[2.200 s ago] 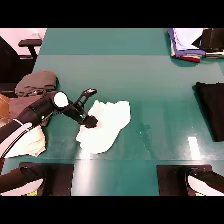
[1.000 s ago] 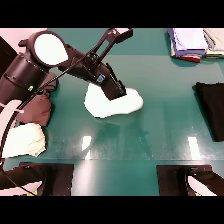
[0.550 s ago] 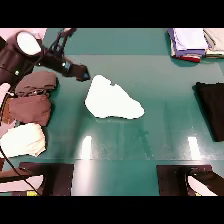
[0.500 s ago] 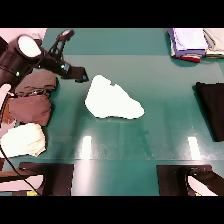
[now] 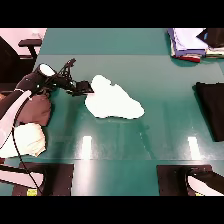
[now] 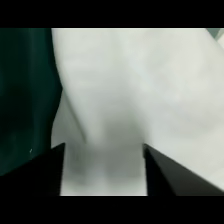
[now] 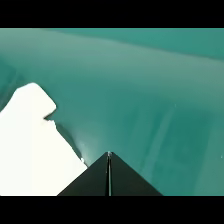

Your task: Fold the shirts.

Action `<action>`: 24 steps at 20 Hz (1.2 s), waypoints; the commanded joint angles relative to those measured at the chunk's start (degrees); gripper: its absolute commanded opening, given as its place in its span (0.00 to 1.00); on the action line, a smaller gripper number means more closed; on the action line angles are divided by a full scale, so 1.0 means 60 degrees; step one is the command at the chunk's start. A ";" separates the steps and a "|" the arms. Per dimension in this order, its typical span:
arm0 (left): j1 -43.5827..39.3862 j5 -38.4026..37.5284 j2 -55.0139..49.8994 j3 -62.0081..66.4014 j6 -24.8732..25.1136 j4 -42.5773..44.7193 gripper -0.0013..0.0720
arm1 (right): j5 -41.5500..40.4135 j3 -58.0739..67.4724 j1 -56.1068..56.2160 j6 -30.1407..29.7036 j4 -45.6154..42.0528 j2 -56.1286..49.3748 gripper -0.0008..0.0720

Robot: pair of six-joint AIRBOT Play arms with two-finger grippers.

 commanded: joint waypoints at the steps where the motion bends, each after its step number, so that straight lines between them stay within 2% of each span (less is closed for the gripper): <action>1: -0.0168 0.0539 -0.0244 -0.0076 0.0408 -0.0623 0.41 | 0.1031 -0.0007 -0.0015 0.0004 0.0000 -0.0681 0.03; 2: -0.0197 0.0699 -0.0240 -0.0073 0.0408 -0.0681 0.16 | 0.1308 -0.0007 -0.0113 0.0000 0.0011 -0.0943 0.03; 3: -0.0197 0.0776 -0.0240 -0.0007 0.0415 -0.0656 0.06 | 0.1614 -0.0007 -0.0211 -0.0004 0.0051 -0.1202 0.03; 6: -0.0087 0.0601 0.0047 0.0426 0.0412 -0.0102 0.06 | 0.2237 -0.0605 -0.0586 -0.0437 0.0120 -0.1883 0.03; 8: -0.0087 0.0568 0.0423 0.0743 0.0415 0.0612 0.06 | 0.1902 -0.1963 -0.0834 -0.0965 0.1107 -0.2044 0.04; 9: -0.0087 0.0455 0.0546 0.0911 0.0415 0.0820 0.06 | 0.1592 -0.2732 -0.0954 -0.1297 0.1931 -0.2127 0.16; 10: -0.0087 0.0346 0.0594 0.1031 0.0419 0.0900 0.06 | 0.1217 -0.3570 -0.1049 -0.1625 0.2860 -0.2248 0.63; 11: -0.0087 0.0288 0.0619 0.1056 0.0419 0.0918 0.06 | 0.0845 -0.4277 -0.1042 -0.2025 0.3530 -0.2408 0.91; 12: -0.0087 0.0237 0.0619 0.1056 0.0415 0.0925 0.06 | 0.0539 -0.4903 -0.0943 -0.2514 0.4044 -0.2645 0.91; 15: -0.0087 0.0153 0.0619 0.1053 0.0412 0.0925 0.06 | 0.0113 -0.5861 -0.0149 -0.3493 0.4328 -0.3479 0.90; 17: -0.0087 0.0073 0.0619 0.1053 0.0408 0.0911 0.06 | -0.0503 -0.6047 0.0616 -0.3694 0.4320 -0.3945 0.80; 20: -0.0087 -0.0175 0.0619 0.1053 0.0408 0.0914 0.06 | -0.1665 -0.6047 0.1508 -0.3858 0.4299 -0.4393 0.79; 21: -0.0087 -0.0317 0.0619 0.1053 0.0408 0.0914 0.06 | -0.1832 -0.6047 0.1705 -0.3891 0.4291 -0.4470 0.63; 23: -0.0087 -0.0590 0.0623 0.1053 0.0401 0.0878 0.06 | -0.1974 -0.6036 0.1923 -0.3934 0.4251 -0.4437 0.11; 24: -0.0087 -0.0739 0.0688 0.1053 0.0401 0.0878 0.06 | -0.1967 -0.5963 0.1927 -0.3934 0.4226 -0.4346 0.03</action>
